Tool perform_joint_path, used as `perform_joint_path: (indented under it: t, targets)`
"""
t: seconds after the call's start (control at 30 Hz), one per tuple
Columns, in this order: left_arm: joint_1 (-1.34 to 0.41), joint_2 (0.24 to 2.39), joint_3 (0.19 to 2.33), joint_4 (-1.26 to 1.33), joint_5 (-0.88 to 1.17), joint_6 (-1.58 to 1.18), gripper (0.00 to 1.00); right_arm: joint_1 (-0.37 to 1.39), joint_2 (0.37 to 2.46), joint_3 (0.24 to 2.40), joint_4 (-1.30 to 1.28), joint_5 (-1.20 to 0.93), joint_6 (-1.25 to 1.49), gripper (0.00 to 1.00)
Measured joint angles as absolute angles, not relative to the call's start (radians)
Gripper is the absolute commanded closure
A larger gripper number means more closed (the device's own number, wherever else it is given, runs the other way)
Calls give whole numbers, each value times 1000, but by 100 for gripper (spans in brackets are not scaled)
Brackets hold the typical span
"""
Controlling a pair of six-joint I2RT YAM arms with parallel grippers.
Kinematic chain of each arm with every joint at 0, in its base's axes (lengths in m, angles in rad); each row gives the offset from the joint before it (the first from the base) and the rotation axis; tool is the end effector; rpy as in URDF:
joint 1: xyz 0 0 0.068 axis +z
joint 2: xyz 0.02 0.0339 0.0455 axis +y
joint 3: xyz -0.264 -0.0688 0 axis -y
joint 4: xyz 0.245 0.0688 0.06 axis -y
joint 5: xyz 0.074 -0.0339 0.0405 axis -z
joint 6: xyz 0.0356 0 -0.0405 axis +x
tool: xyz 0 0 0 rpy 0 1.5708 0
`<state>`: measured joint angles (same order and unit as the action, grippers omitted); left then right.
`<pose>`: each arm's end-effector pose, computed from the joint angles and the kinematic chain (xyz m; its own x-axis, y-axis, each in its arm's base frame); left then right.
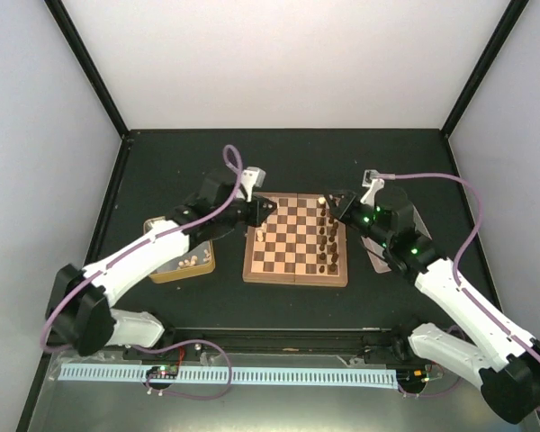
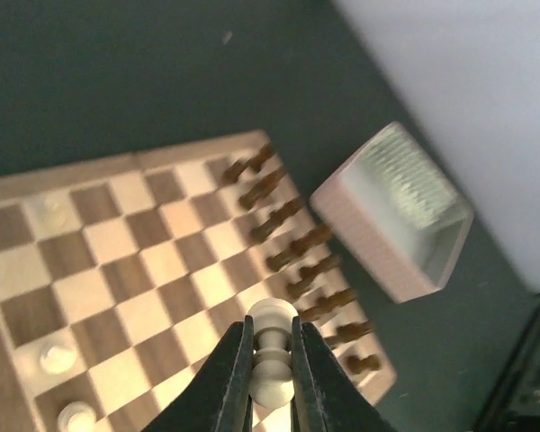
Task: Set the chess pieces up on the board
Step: Pick up the chess piece from the storage box, then place the chess piece on the chessboard.
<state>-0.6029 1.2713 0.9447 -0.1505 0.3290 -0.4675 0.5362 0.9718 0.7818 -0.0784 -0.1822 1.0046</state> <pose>0.2316 -0.1734 0.2945 -0.6860 -0.0455 -0.7261 0.5196 0.6679 -0.5328 0.1929 0.1221 0.3153 -0.6731 0.5655 -0.4767 -0.1577 0.5200 0.8395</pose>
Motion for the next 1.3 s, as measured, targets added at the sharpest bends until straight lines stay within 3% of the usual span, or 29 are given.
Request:
perform_joint_path:
  t: [0.23, 0.53, 1.3]
  targets:
    - [-670, 1555, 1163, -464, 159, -403, 97, 536, 905, 764, -271, 17, 857, 88]
    - [-676, 1895, 1511, -705, 0, -404, 96, 535, 900, 727, -329, 70, 820, 88]
    - [-649, 2111, 1671, -802, -92, -422, 94, 532, 868, 715, -349, 89, 808, 87]
